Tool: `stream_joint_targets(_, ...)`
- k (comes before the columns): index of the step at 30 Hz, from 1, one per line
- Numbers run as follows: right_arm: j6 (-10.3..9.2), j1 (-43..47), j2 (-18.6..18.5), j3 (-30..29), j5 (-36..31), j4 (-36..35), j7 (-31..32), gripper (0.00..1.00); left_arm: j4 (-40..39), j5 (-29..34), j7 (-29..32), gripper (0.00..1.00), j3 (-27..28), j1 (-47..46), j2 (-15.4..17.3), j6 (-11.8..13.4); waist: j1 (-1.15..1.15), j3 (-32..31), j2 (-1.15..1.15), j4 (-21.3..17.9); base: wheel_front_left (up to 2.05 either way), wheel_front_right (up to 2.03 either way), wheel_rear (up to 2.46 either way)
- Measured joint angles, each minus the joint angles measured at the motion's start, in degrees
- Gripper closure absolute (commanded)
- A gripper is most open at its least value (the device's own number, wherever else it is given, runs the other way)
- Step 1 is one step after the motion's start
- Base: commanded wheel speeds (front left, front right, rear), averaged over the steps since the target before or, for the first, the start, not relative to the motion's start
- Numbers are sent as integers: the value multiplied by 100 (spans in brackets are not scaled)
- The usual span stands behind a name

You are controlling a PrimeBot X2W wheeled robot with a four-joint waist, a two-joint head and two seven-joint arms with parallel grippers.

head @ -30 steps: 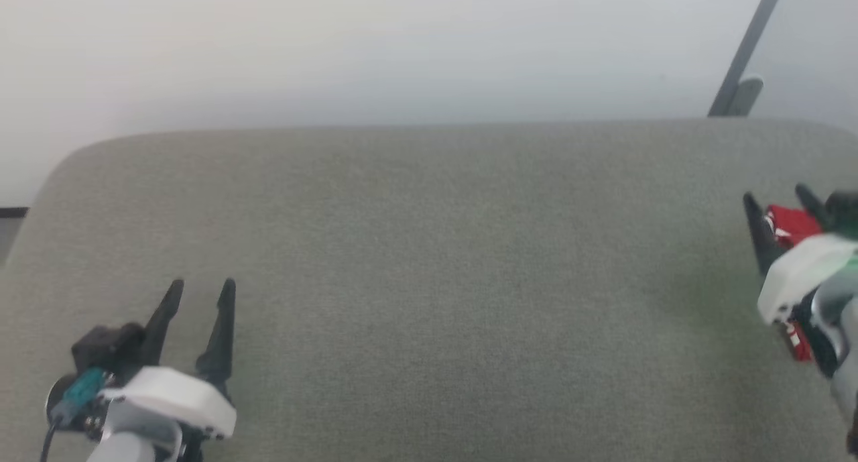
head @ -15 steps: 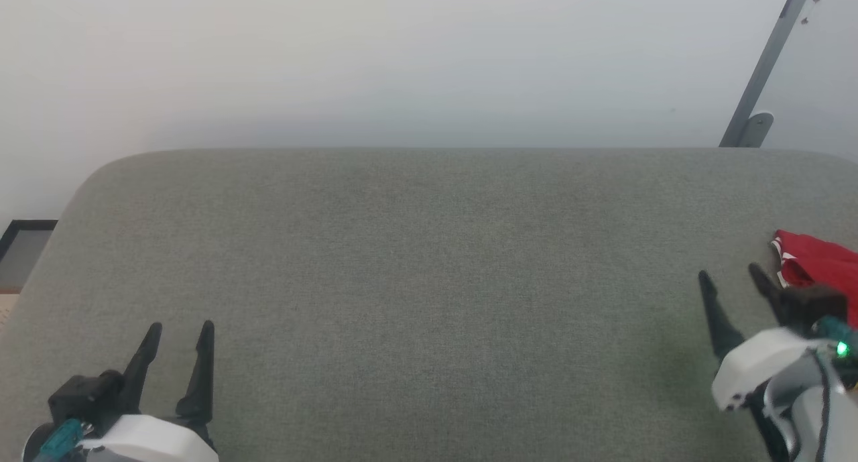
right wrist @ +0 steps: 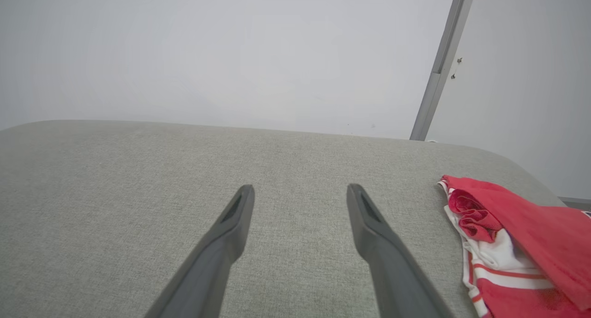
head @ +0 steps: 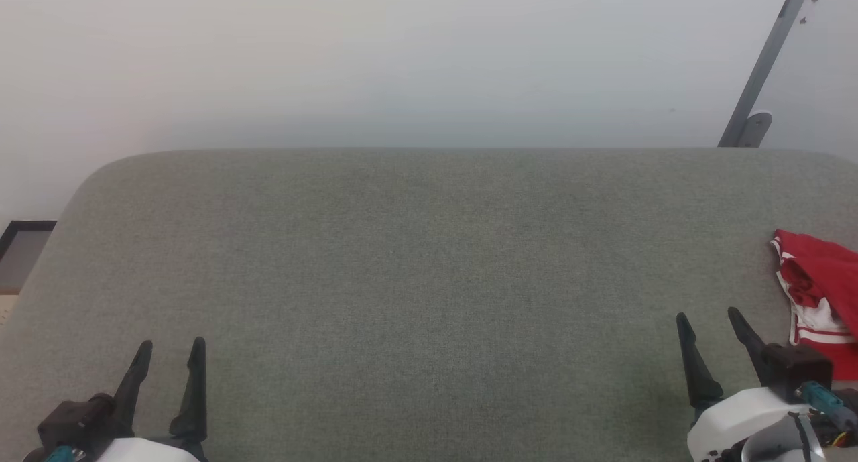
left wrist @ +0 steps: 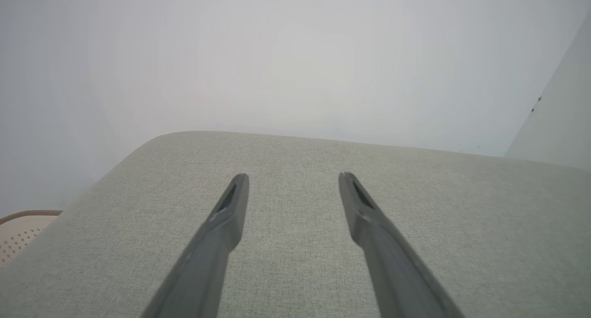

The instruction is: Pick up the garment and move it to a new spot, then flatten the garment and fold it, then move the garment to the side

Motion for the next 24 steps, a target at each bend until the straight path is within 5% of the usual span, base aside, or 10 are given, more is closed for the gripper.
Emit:
stream_joint_targets(22,0,193,73,-98,-42,-404,209,0,-115,141,0,0,188,13,-236,-185,0,12,0,14,0,0,0)
stream_joint_targets(23,0,194,76,-102,-42,-411,209,100,-146,138,0,100,201,18,-248,-188,0,13,0,16,0,0,0)
stream_joint_targets(24,1,202,82,-102,-42,-368,208,100,-112,138,4,100,190,20,-269,-190,0,13,0,17,0,0,0)
